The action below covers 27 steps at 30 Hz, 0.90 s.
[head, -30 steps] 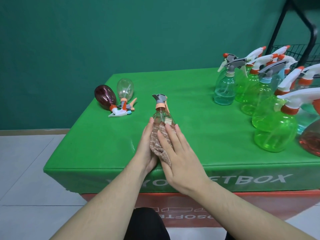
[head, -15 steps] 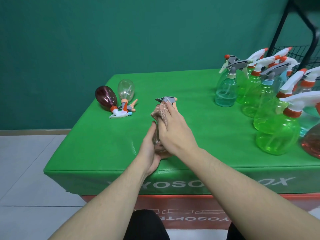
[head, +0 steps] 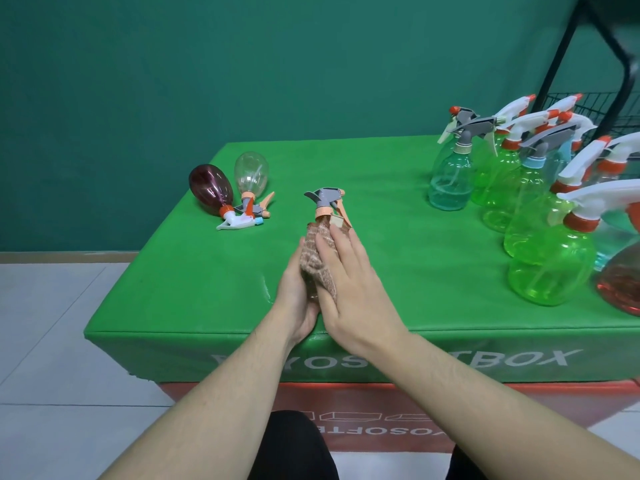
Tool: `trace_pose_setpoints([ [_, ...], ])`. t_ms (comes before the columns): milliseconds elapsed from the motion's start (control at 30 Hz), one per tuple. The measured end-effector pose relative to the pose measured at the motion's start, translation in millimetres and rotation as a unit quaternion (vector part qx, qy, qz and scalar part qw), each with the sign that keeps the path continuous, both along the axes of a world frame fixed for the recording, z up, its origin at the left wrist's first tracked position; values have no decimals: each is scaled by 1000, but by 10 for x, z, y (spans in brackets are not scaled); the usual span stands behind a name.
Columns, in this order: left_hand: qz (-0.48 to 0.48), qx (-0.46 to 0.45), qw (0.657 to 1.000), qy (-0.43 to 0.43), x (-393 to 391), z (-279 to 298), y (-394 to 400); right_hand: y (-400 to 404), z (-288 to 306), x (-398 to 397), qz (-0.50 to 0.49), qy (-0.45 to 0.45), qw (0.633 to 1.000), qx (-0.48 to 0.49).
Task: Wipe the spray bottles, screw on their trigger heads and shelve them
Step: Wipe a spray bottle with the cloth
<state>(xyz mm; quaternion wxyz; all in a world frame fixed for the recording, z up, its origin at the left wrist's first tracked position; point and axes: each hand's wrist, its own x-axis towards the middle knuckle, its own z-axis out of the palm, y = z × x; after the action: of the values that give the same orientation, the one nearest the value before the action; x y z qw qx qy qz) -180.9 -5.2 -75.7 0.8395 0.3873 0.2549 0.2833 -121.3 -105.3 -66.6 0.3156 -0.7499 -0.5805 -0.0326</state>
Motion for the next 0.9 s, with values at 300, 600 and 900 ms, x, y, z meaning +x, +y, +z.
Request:
trace_pose_setpoints([
  [300, -1, 13, 1000, 1, -32, 20, -31, -275, -202, -84, 22, -38, 999, 6],
  [600, -23, 24, 999, 10, -35, 8, 25, -133, -98, -25, -4, 20, 999, 30],
  [900, -44, 28, 998, 38, -28, 29, 40, 209, 233, 185, -22, 73, 997, 23],
])
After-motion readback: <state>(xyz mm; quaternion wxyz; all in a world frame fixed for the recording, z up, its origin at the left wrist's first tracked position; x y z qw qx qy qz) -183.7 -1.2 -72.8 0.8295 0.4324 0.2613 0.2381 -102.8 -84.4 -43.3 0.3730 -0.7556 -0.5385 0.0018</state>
